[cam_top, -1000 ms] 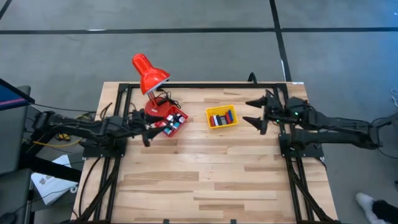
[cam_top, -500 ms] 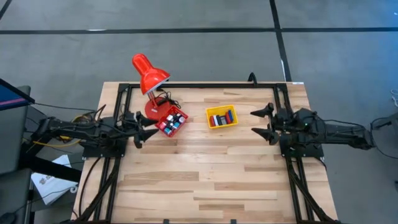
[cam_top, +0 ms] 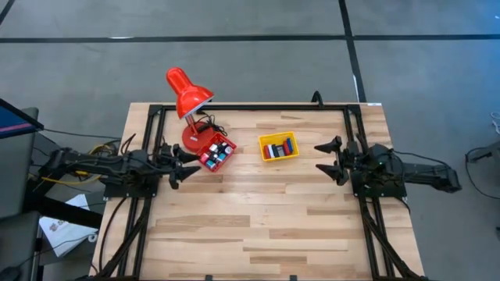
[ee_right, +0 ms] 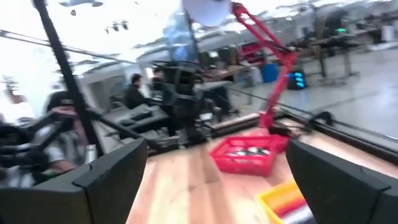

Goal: Pick & Place Office items
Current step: Return to Home Position

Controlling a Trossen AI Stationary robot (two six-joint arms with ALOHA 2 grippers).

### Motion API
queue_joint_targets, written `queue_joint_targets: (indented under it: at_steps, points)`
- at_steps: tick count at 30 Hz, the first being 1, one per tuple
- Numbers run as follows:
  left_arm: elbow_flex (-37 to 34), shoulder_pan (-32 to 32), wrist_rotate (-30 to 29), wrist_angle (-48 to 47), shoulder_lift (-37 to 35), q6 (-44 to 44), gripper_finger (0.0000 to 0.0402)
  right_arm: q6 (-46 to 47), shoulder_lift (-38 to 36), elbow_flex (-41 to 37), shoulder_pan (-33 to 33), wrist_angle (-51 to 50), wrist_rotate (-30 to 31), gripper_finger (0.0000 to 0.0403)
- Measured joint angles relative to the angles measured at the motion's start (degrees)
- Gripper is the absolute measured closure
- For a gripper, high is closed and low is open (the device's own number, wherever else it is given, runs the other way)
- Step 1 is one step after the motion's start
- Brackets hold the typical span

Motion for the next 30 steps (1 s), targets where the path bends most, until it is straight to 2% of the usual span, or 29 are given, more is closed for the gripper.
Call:
queue_joint_targets:
  at_steps: [4,9,13,19,30]
  points:
    - [-0.16,0.00,-0.03,-2.45,-2.58,-0.13,0.0150,-0.76,-4.66,0.00,-1.03,-5.72,3.41,0.0026]
    - [-3.64,0.04,-0.26,-1.98,-4.62,-2.59,0.0150,-2.36,-3.88,0.00,-2.26,-9.30,6.81,0.0026]
    - [-3.63,0.04,-0.27,-5.72,-4.67,-4.00,0.0150,-2.44,-4.00,0.00,-2.76,-11.66,6.82,0.0026]
    - [-3.63,0.04,-3.25,-5.84,-3.79,2.12,0.0150,-8.76,-3.49,-0.02,-3.10,-11.77,6.81,0.0026]
    - [-3.63,0.07,-5.35,-4.71,-3.76,14.11,0.0150,-11.43,-3.48,-0.04,-3.10,-11.74,6.80,0.0026]
